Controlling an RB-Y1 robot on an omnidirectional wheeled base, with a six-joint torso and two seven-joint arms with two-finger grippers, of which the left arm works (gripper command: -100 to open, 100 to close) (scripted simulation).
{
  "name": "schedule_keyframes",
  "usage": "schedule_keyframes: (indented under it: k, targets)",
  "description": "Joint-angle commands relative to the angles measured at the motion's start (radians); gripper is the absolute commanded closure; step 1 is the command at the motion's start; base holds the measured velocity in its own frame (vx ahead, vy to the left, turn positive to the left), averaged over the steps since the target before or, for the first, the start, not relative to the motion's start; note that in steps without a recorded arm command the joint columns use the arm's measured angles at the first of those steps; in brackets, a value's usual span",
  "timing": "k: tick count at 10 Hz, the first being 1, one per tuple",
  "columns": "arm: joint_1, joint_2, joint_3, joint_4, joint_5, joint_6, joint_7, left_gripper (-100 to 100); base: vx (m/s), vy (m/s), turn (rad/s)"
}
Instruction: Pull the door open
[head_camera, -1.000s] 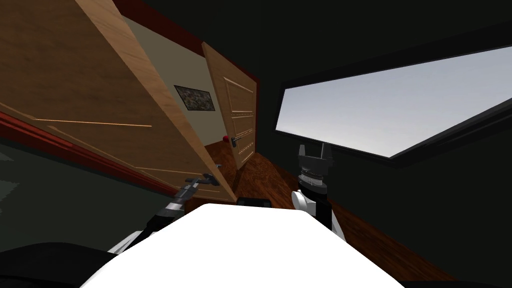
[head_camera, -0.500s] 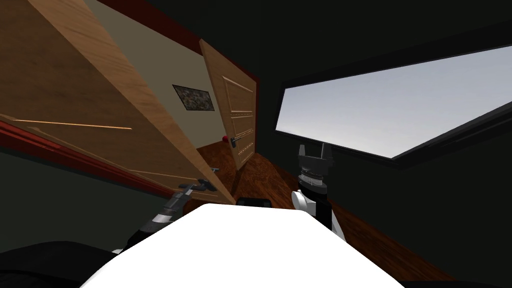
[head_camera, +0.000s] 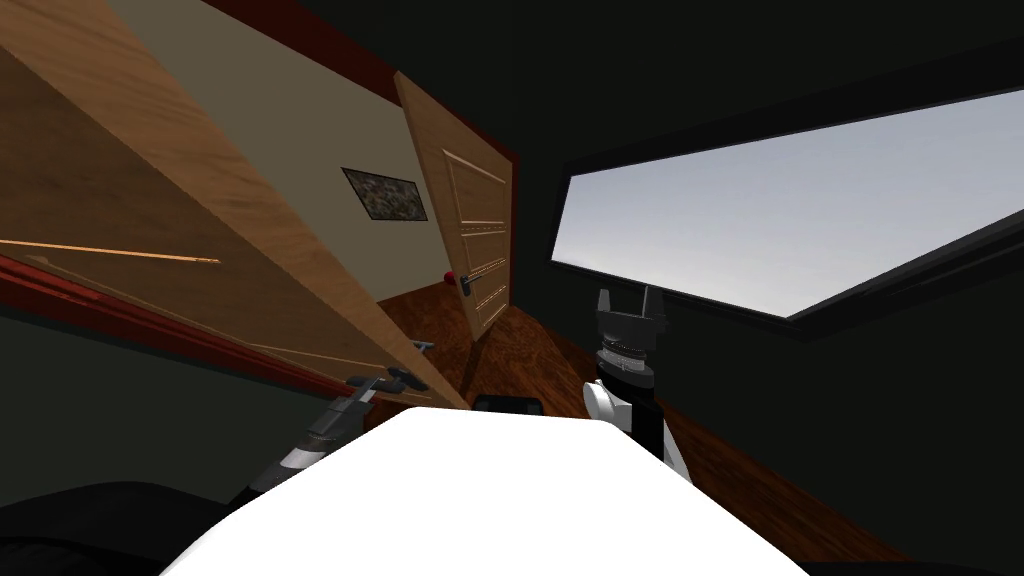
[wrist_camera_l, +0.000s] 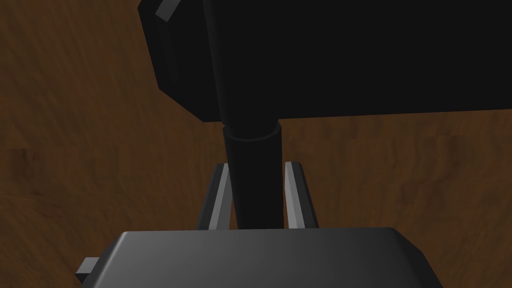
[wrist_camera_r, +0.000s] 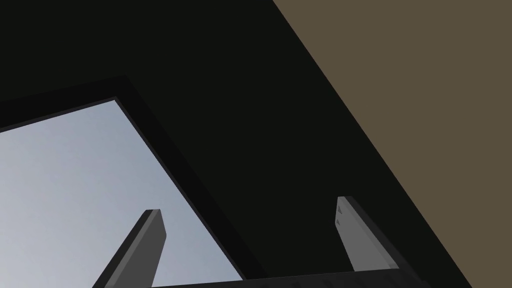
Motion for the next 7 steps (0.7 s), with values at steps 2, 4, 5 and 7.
schedule_keyframes:
  k: [2,4,5,7]
  targets:
    - [0.025,-0.002,-0.015,0.026,-0.014,-0.062,0.007,100,0.019,0.005,0.000]
    - [0.040,0.002,-0.018,0.052,-0.020,-0.111,0.014,100,0.014,0.008,-0.006]
    - [0.055,0.007,-0.019,0.076,-0.025,-0.150,0.021,100,0.018,0.008,0.004]
    - [0.069,0.011,-0.021,0.099,-0.030,-0.185,0.027,100,0.015,0.009,-0.005]
